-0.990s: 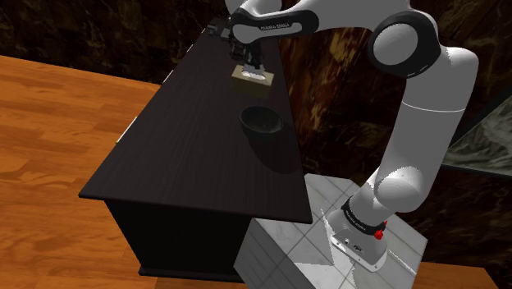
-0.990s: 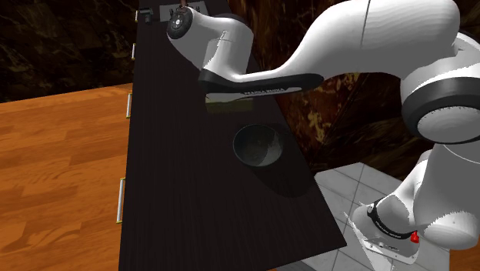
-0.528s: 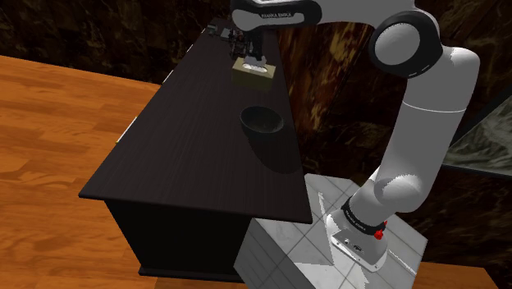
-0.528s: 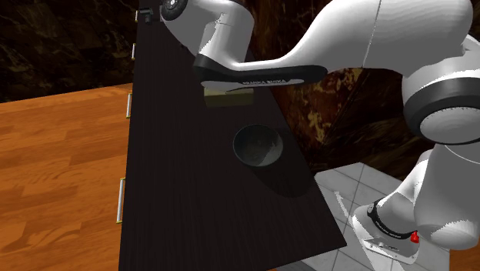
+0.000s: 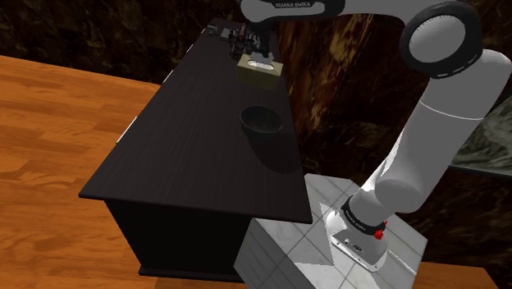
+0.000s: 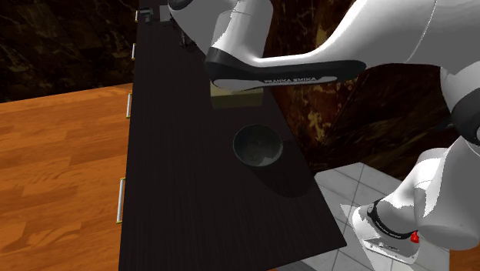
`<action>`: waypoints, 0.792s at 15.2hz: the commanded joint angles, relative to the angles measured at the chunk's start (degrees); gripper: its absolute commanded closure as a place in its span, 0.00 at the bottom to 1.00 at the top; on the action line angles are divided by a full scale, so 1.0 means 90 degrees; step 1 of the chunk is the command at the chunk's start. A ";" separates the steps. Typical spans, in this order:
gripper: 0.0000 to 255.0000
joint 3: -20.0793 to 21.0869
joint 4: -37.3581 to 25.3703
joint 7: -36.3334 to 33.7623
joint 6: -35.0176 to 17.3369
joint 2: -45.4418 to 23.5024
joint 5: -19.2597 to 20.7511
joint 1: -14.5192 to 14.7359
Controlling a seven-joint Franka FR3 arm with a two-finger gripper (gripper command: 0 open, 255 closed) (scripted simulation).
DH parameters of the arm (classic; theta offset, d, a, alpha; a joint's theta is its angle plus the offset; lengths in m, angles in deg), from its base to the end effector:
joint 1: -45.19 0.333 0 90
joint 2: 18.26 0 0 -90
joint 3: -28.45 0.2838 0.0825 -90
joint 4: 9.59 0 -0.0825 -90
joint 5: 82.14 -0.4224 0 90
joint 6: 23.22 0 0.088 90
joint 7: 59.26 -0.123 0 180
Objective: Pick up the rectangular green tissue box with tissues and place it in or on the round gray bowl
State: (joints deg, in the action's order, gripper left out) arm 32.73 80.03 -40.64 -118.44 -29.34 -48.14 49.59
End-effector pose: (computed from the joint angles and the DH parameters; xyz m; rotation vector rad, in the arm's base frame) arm 0.6479 0.0310 0.4861 2.4718 0.7110 -0.1871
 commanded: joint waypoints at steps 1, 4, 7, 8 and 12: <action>1.00 0.0061 0.0596 -0.0155 -0.0023 0.0494 -0.0035 0.0057; 1.00 0.0160 0.1273 -0.0313 0.0073 0.1168 -0.0116 0.0153; 1.00 0.0270 0.1856 -0.0450 0.0225 0.1809 -0.0222 0.0263; 1.00 0.0309 0.2032 -0.0492 0.0288 0.2017 -0.0262 0.0302; 1.00 0.0448 0.2643 -0.0661 0.0468 0.2698 -0.0418 0.0444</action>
State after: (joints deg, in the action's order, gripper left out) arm 36.61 102.69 -46.26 -114.30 -6.02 -51.68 53.40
